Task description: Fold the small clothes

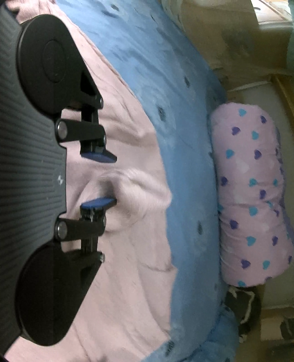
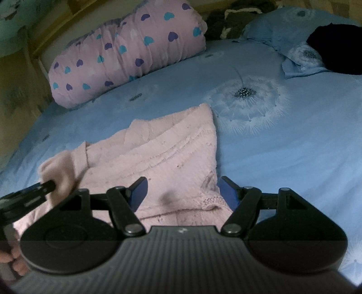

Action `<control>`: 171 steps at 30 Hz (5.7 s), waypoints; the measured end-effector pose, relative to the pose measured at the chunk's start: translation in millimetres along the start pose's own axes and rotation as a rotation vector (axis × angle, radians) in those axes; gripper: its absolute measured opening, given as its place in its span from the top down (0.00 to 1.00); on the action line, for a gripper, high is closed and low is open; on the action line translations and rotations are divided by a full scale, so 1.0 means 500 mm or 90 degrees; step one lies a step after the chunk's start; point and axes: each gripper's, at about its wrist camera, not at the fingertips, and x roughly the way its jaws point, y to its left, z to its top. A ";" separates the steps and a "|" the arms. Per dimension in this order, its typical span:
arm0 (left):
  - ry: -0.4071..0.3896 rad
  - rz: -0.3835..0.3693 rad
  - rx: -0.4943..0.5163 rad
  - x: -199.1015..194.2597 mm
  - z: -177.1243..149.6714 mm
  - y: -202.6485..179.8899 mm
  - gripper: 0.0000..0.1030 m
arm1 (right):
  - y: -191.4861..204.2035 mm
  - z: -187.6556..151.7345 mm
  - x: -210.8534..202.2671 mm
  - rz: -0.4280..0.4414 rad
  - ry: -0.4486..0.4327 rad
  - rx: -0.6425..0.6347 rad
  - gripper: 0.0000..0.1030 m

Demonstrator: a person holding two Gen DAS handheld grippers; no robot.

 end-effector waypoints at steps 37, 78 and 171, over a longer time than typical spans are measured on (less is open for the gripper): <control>0.031 -0.139 -0.079 0.109 -0.007 0.136 0.38 | -0.071 0.024 0.039 -0.014 0.007 0.081 0.30; -0.003 -0.126 -0.044 0.095 0.060 0.149 0.45 | -0.077 0.053 0.083 -0.037 -0.076 0.100 0.89; 0.126 0.000 -0.095 -0.193 -0.041 0.357 0.23 | 0.026 -0.076 -0.133 0.160 0.056 -0.036 0.46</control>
